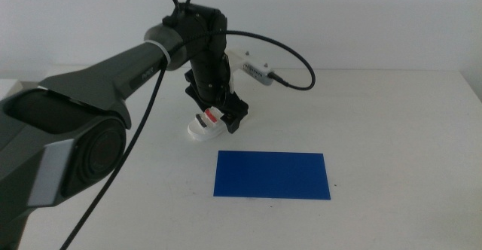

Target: Use one arm to grab the shoe from the table and place it on the mat.

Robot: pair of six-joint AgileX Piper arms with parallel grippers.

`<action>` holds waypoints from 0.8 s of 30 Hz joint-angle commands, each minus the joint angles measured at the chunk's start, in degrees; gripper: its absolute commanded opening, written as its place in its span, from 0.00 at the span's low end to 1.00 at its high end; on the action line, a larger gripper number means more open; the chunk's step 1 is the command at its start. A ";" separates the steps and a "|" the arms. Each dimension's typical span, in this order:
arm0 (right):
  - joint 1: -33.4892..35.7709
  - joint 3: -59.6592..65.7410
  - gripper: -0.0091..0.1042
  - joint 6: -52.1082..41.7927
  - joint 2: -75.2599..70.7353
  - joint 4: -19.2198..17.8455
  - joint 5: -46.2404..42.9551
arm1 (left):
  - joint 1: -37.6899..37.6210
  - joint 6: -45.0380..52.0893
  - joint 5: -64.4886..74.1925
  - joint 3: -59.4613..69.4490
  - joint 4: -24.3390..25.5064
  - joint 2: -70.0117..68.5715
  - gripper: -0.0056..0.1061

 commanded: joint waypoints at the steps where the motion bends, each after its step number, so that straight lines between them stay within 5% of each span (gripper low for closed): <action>1: -0.01 0.14 0.78 -0.35 -0.27 -0.27 -0.37 | 0.14 -0.05 -0.46 -0.56 -0.81 0.66 0.88; 5: -0.01 0.14 0.78 -0.35 -0.27 -0.27 -0.37 | 0.14 -0.21 0.09 -0.97 -1.10 0.65 0.75; 11: -0.01 0.14 0.78 -0.35 -0.27 -0.27 -0.37 | -0.22 -1.56 0.09 -3.20 -1.63 -1.27 0.28; 15: -0.01 0.14 0.78 -0.35 -0.27 -0.27 -0.37 | -3.96 -8.28 0.09 0.63 1.44 -9.71 0.09; 19: -0.01 0.14 0.78 -0.35 -0.27 -0.27 -0.37 | -11.24 -11.22 0.09 12.19 6.94 -20.32 0.04; 24: -0.01 0.14 0.78 -0.35 -0.27 -0.27 -0.37 | -17.03 1.32 -5.91 30.18 1.22 -30.38 0.04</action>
